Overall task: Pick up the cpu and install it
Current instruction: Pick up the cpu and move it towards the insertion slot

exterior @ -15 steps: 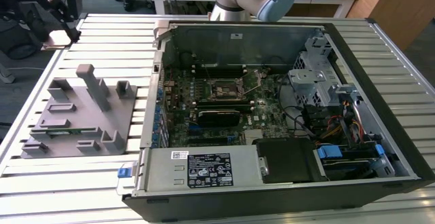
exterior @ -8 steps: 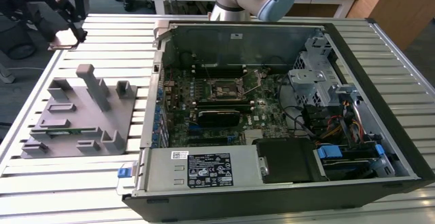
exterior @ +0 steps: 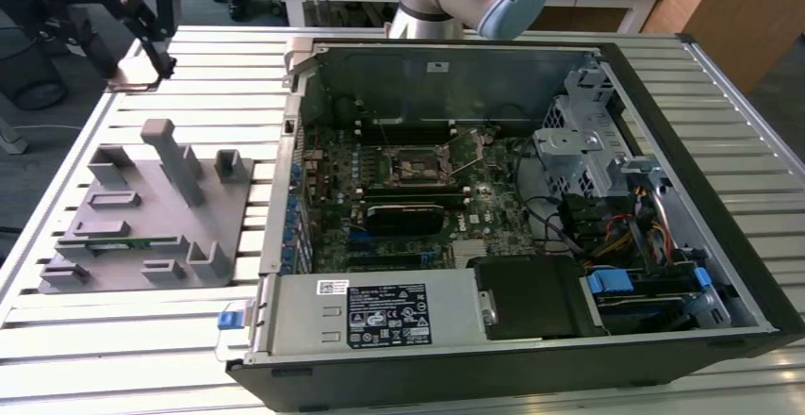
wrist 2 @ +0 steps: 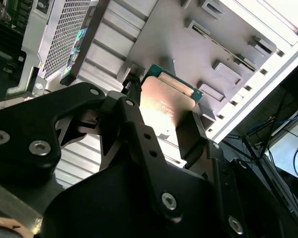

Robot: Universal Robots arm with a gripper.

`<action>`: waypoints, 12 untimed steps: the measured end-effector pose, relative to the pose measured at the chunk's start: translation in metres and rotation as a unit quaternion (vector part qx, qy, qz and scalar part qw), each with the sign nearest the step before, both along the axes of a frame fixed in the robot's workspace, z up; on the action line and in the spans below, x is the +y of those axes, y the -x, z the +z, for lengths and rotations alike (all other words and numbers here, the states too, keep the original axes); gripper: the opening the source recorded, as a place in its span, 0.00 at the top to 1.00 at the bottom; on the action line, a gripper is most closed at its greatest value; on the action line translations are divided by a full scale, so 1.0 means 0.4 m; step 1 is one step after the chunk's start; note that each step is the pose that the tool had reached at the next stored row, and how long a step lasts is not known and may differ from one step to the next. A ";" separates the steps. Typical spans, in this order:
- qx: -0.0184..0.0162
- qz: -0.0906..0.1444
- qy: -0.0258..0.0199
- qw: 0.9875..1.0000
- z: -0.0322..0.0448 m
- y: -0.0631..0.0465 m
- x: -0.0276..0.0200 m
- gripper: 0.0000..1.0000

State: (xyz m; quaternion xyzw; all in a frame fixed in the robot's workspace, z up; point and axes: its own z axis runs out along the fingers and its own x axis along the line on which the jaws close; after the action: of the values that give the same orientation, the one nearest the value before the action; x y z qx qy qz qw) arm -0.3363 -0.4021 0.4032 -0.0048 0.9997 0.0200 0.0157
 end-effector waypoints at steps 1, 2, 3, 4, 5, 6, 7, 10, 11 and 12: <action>0.000 0.000 0.000 1.000 0.000 -0.004 0.000 0.47; 0.000 0.000 0.000 1.000 0.000 -0.008 0.000 0.47; 0.000 0.000 0.000 1.000 0.000 -0.012 0.000 0.47; 0.000 0.000 0.000 1.000 -0.001 -0.017 0.000 0.47; 0.000 0.000 0.000 1.000 0.000 -0.021 0.000 0.47; 0.000 0.000 0.000 1.000 -0.001 -0.025 0.000 0.47; 0.000 0.000 0.000 1.000 -0.001 -0.029 0.000 0.47; 0.000 0.000 0.000 1.000 -0.001 -0.040 0.000 0.47; 0.000 0.000 0.000 1.000 -0.001 -0.044 0.000 0.47; 0.000 0.000 0.000 1.000 -0.001 -0.048 0.000 0.47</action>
State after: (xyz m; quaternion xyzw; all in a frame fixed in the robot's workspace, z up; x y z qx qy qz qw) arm -0.3172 -0.4021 0.4029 -0.0048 0.9997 0.0200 0.0156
